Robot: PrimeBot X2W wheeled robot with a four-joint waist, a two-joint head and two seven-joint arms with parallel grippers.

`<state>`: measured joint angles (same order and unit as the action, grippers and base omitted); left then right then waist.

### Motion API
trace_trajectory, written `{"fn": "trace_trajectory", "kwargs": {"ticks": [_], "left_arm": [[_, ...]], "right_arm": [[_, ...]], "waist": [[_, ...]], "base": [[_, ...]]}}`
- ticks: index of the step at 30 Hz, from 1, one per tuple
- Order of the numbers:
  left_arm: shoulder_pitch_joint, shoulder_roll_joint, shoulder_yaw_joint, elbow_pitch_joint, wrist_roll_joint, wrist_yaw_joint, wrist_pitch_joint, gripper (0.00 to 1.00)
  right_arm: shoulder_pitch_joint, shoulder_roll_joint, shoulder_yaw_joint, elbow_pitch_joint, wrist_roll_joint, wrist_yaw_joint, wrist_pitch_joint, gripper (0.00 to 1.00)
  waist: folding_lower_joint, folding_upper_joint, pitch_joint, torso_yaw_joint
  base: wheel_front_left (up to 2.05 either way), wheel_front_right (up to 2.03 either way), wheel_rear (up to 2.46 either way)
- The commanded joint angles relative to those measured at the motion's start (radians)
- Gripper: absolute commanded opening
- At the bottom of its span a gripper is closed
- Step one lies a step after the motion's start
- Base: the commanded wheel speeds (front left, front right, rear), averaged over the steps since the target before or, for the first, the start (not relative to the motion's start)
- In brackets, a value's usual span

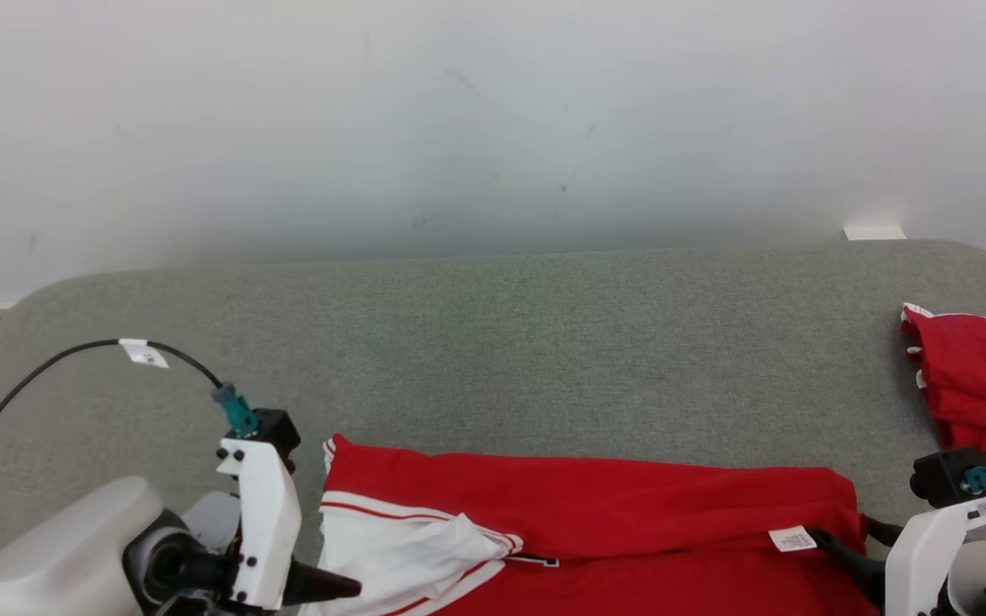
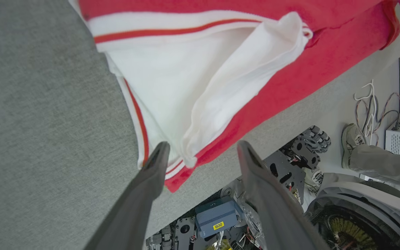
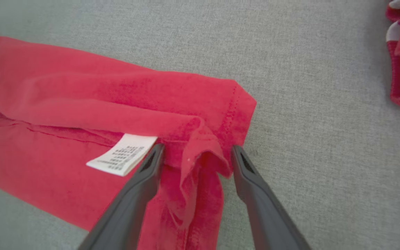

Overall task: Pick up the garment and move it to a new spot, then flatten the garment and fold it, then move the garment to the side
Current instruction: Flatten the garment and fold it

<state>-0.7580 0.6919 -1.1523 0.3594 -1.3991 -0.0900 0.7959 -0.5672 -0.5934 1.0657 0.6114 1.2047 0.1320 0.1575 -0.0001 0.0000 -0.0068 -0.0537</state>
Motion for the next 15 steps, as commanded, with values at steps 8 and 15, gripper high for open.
{"fn": "trace_trajectory", "kwargs": {"ticks": [8,15], "left_arm": [[0.001,0.033,0.066,-0.04,0.007,-0.002,-0.12,1.0],[0.045,0.062,0.166,-0.109,0.075,0.029,-0.414,1.0]], "right_arm": [[-0.014,-0.1,-0.046,-0.11,0.069,-0.003,-0.089,1.0],[0.004,-0.105,-0.148,-0.181,0.044,-0.003,-0.33,1.0]], "waist": [[0.0001,0.0,-0.026,0.006],[0.0001,0.0,-0.047,0.009]], "base": [[0.0,0.0,0.0],[0.0,0.0,0.0]]}}
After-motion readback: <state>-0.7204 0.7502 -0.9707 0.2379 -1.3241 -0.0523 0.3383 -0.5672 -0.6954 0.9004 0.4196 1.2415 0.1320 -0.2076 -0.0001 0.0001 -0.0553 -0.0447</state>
